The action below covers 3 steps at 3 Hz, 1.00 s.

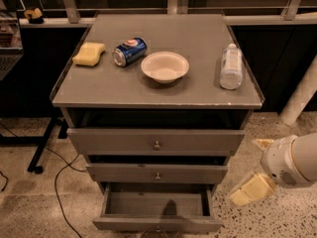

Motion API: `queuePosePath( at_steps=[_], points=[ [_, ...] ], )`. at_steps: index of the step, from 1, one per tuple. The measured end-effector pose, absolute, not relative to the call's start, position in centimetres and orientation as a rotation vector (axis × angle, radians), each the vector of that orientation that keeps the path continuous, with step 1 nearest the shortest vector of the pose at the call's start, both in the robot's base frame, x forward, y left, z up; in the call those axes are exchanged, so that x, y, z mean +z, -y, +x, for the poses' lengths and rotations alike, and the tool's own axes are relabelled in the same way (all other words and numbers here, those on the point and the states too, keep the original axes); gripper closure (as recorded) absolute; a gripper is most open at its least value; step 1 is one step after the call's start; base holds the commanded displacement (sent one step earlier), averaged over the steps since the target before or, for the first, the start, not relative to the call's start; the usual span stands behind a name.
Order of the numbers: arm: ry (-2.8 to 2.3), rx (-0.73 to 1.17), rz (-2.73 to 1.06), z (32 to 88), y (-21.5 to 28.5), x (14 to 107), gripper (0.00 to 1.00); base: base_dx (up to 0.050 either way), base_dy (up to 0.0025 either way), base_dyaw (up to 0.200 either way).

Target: Close bottom drawer

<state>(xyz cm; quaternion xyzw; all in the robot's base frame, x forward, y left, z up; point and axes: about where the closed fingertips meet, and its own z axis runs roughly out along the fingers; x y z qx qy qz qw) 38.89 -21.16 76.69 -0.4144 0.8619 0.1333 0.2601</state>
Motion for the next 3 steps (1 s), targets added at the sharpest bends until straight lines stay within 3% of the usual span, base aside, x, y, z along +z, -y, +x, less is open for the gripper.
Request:
queuePosePath(
  at_steps=[1,3],
  points=[
    [-2.336,0.366,-1.12,38.92,21.15,76.51,0.19,0.0,0.0,0.0],
    [-2.336,0.366,-1.12,38.92,21.15,76.5,0.65,0.0,0.0,0.0]
  ],
)
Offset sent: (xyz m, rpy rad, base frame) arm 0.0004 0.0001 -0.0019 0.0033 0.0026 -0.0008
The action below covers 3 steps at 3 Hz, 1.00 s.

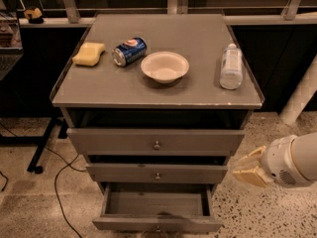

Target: Close bottom drawer

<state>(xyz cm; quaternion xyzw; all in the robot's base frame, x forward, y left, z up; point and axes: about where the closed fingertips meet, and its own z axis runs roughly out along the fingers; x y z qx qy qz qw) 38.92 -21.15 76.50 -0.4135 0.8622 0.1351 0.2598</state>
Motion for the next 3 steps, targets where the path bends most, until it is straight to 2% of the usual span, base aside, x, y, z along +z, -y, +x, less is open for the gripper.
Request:
queuePosePath(
  at_steps=[1,2,3],
  points=[
    [-2.336,0.347,-1.092,39.0,21.3,75.8,0.89,0.0,0.0,0.0],
    [-2.356,0.365,-0.971,38.8,22.4,72.1,1.0,0.0,0.0,0.0],
    [-2.38,0.403,-0.856,38.9,23.9,66.9,1.0,0.0,0.0,0.0]
  ],
)
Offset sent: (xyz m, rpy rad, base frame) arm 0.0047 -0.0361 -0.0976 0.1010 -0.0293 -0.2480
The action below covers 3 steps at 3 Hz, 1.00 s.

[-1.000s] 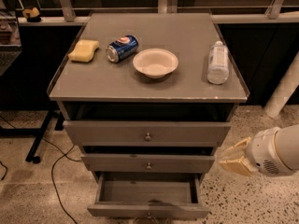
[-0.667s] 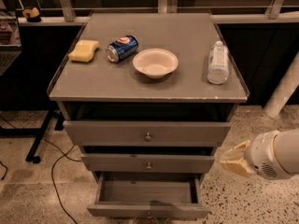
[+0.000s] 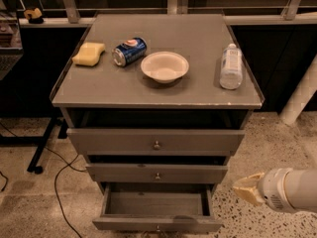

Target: Close bottom drawer

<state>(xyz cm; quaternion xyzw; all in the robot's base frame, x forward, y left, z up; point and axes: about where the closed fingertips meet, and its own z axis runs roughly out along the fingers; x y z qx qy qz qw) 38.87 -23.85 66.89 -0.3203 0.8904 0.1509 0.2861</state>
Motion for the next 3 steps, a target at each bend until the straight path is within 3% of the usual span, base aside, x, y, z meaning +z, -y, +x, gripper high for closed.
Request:
queuePosePath(
  at_steps=[3],
  points=[
    [-2.47,0.624,-0.833,39.4,24.5,54.5,1.0,0.0,0.0,0.0]
  ],
)
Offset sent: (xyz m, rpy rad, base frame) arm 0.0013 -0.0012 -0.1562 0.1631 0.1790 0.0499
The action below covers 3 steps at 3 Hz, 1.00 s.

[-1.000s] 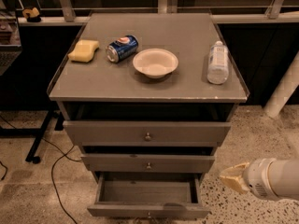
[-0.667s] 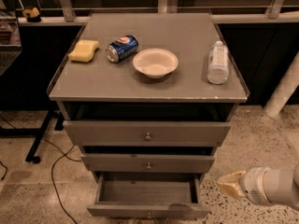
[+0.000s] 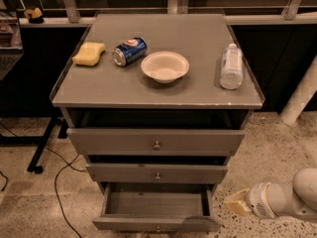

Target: Close bottom drawer

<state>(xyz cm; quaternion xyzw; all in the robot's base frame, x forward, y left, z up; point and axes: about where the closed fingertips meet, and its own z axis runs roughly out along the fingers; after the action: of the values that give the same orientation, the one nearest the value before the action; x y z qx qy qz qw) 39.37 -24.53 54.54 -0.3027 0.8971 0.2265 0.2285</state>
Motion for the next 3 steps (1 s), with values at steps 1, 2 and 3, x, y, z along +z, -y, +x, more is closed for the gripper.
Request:
queuePosePath(
  at_steps=[1,2,3],
  points=[
    [-2.473,0.627,-0.835,39.4,24.5,54.4,1.0,0.0,0.0,0.0],
    [-2.502,0.615,-0.805,39.1,24.3,53.0,1.0,0.0,0.0,0.0],
    [-2.536,0.611,-0.759,39.2,24.4,48.8,1.0,0.0,0.0,0.0]
  ],
)
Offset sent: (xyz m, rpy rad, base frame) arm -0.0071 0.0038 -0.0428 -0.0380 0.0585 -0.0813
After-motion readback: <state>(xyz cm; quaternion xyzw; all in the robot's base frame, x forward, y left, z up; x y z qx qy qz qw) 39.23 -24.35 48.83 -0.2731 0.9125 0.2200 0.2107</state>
